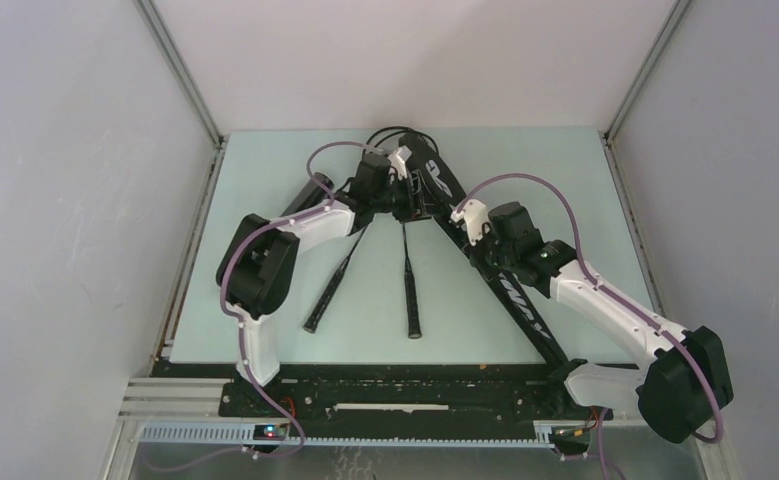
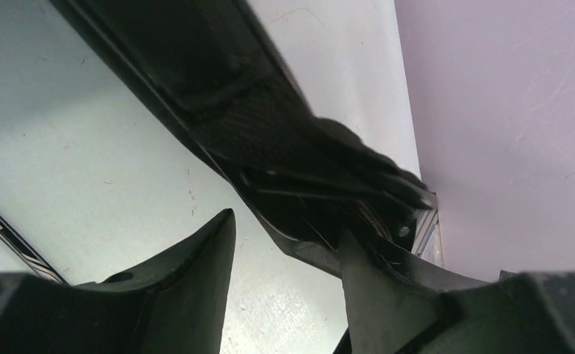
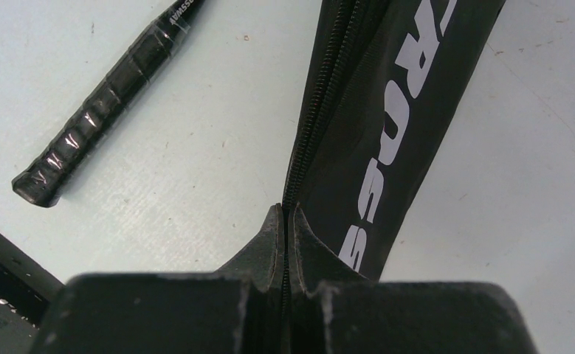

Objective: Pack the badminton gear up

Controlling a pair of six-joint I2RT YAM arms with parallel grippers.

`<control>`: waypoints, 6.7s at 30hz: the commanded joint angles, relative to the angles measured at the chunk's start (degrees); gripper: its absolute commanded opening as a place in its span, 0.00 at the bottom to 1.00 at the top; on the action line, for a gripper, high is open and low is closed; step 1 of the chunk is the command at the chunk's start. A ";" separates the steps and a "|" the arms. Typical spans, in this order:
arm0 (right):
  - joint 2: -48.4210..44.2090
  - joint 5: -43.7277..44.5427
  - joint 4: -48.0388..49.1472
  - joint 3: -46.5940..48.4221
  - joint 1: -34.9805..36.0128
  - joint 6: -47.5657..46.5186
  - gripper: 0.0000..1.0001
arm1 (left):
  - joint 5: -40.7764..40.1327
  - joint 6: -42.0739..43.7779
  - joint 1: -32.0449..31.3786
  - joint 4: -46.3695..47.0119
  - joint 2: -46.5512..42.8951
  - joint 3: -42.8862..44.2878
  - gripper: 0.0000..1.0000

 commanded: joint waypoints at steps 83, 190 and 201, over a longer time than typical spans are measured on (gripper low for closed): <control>7.47 12.29 8.84 8.38 -10.25 -5.62 0.00 | 9.41 16.08 0.45 -15.69 6.46 21.57 0.00; 30.00 15.43 4.72 23.93 -14.07 12.03 0.00 | -19.32 46.31 10.04 -38.68 16.63 26.38 0.01; 33.79 40.09 6.44 28.55 -7.28 18.91 0.00 | -16.23 42.17 10.06 -36.91 3.10 18.79 0.00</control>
